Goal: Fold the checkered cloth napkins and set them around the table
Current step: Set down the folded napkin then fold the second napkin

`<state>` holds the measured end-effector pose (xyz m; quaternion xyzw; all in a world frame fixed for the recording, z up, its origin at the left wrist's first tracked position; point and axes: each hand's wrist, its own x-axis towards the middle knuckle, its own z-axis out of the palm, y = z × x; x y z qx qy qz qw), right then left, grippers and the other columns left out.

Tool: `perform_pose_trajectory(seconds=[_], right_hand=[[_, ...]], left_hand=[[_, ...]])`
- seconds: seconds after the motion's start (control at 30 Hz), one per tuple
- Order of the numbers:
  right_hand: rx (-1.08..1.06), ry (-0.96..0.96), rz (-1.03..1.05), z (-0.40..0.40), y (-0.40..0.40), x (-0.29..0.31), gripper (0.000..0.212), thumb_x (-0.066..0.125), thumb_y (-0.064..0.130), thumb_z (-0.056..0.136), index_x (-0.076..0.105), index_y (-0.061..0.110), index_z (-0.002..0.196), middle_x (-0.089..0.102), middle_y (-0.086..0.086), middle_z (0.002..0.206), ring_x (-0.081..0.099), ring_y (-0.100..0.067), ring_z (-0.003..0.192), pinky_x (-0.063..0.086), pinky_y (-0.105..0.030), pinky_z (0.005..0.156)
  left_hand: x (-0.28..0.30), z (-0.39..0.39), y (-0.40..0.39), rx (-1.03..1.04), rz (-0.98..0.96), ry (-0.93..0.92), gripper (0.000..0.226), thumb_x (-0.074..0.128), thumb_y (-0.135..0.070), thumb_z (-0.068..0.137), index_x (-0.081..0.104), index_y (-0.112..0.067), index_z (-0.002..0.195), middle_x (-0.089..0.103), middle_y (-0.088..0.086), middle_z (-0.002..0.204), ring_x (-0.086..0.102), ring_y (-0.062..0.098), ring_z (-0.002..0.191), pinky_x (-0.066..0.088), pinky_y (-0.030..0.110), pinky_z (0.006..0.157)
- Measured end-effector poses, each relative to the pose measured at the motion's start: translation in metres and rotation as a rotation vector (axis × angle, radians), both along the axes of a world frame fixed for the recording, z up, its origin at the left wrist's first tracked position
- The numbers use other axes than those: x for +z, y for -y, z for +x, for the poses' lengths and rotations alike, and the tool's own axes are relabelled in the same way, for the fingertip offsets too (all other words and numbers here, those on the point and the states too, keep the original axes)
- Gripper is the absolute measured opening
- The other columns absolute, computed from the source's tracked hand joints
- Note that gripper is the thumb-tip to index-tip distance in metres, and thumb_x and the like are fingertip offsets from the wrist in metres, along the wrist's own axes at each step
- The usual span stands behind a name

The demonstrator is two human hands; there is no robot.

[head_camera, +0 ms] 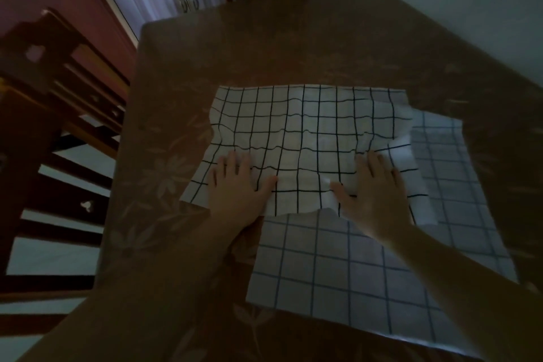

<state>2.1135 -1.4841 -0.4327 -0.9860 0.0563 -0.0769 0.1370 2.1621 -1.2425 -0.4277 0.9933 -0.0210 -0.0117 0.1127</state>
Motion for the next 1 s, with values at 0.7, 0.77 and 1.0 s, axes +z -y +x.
perform_pose_trajectory(seconds=[0.7, 0.77, 1.0], right_hand=[[0.151, -0.367, 0.457, -0.127, -0.072, 0.155, 0.030, 0.057, 0.049, 0.090, 0.069, 0.022, 0.091, 0.068, 0.006, 0.097, 0.062, -0.007, 0.089, 0.045, -0.021, 0.073], [0.002, -0.180, 0.467, -0.143, -0.076, 0.184, 0.025, 0.061, 0.041, 0.090, 0.065, 0.019, 0.101, 0.066, 0.000, 0.109, 0.060, -0.010, 0.093, 0.043, -0.020, 0.073], [0.099, 0.167, -0.011, -0.239, -0.135, 0.296, 0.084, 0.076, 0.047, 0.074, 0.031, 0.042, 0.144, 0.020, 0.006, 0.157, 0.018, -0.019, 0.145, 0.018, -0.044, 0.116]], left_hand=[[0.176, -0.111, -0.030, -0.244, -0.735, -0.062, 0.017, 0.047, -0.018, 0.099, 0.065, -0.015, 0.101, 0.067, 0.009, 0.090, 0.062, 0.024, 0.073, 0.052, 0.036, 0.067], [0.212, -0.134, -0.049, -0.339, -0.747, -0.087, 0.016, 0.047, -0.017, 0.100, 0.063, -0.016, 0.099, 0.065, 0.007, 0.083, 0.055, 0.013, 0.059, 0.047, 0.029, 0.058], [0.315, -0.231, -0.130, -0.549, -0.757, -0.092, 0.017, 0.048, -0.016, 0.100, 0.064, -0.019, 0.104, 0.059, 0.001, 0.079, 0.038, -0.003, 0.038, 0.032, 0.011, 0.042]])
